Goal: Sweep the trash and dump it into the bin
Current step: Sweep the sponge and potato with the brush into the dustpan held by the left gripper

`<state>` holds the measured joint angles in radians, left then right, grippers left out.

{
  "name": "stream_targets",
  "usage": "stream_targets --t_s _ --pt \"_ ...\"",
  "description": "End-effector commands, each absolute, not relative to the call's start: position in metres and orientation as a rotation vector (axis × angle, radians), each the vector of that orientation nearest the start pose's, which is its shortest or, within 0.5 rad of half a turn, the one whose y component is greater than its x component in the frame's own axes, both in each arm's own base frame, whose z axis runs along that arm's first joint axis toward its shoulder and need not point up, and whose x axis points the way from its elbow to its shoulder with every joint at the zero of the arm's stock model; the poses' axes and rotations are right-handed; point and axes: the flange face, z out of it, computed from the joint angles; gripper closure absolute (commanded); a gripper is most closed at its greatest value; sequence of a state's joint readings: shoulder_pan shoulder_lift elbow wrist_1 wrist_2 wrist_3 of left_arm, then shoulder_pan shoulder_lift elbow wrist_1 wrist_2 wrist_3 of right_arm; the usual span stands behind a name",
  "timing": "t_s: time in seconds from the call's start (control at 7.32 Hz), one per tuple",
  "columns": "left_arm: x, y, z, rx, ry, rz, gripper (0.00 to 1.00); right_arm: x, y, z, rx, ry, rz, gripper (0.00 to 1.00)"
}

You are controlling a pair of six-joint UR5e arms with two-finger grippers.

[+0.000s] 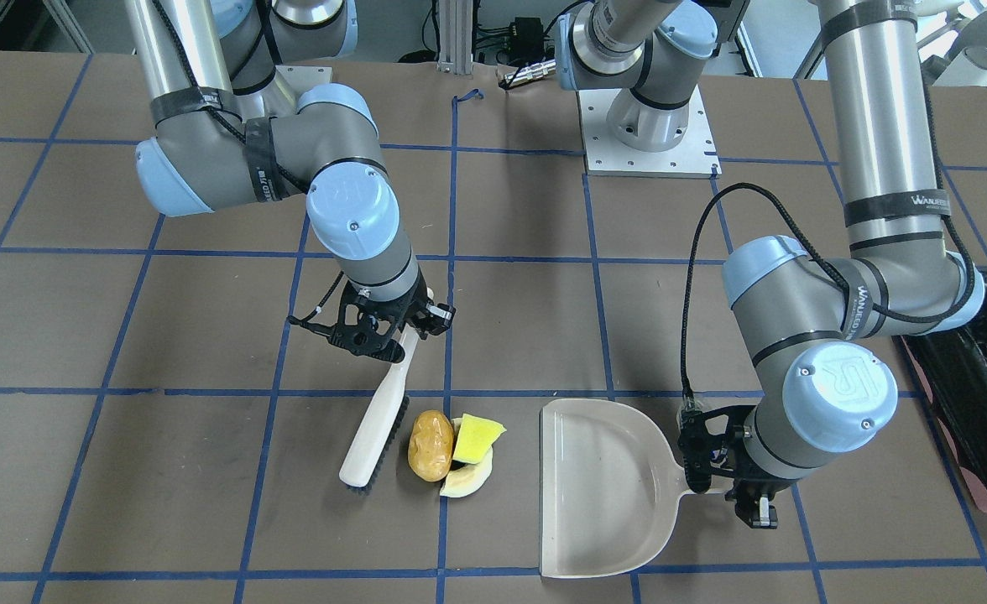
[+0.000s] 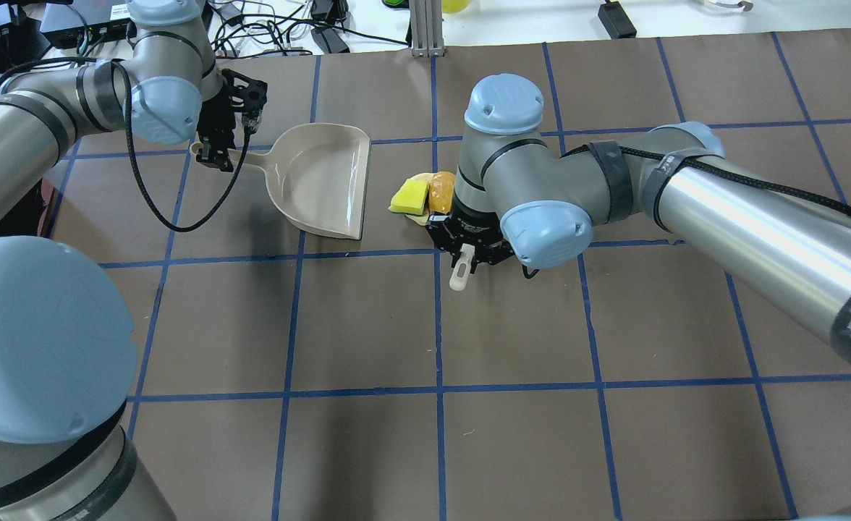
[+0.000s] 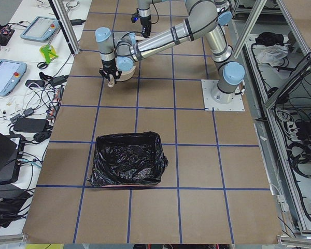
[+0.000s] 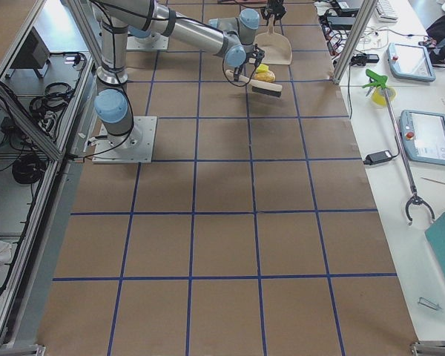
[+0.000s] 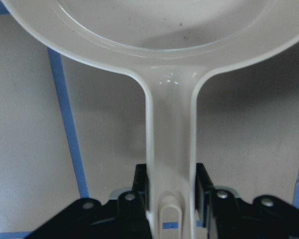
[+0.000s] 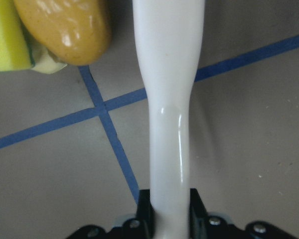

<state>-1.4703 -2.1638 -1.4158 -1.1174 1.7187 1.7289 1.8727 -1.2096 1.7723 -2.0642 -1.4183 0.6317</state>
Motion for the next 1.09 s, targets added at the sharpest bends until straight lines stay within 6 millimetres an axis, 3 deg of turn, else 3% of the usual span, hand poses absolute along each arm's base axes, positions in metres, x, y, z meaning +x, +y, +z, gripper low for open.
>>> stream_targets --t_s 0.0,0.14,0.41,0.55,0.96 --pt "-0.049 -0.702 0.25 -2.355 -2.223 -0.178 0.95 0.342 -0.489 0.233 0.512 2.978 0.246 1.0" --pt "-0.049 -0.702 0.25 -2.354 -2.223 -0.176 0.95 0.354 -0.486 0.226 0.483 2.982 0.257 1.0" --pt "-0.049 -0.703 0.249 -2.353 -2.222 -0.177 0.95 0.397 -0.507 0.238 0.452 2.972 0.203 1.0" --pt "-0.048 -0.703 0.25 -2.352 -2.225 -0.176 0.95 0.422 -0.514 0.234 0.458 2.969 0.192 1.0" --pt "-0.048 -0.704 0.25 -2.353 -2.226 -0.174 0.95 0.468 -0.527 0.231 0.409 2.926 0.178 1.0"
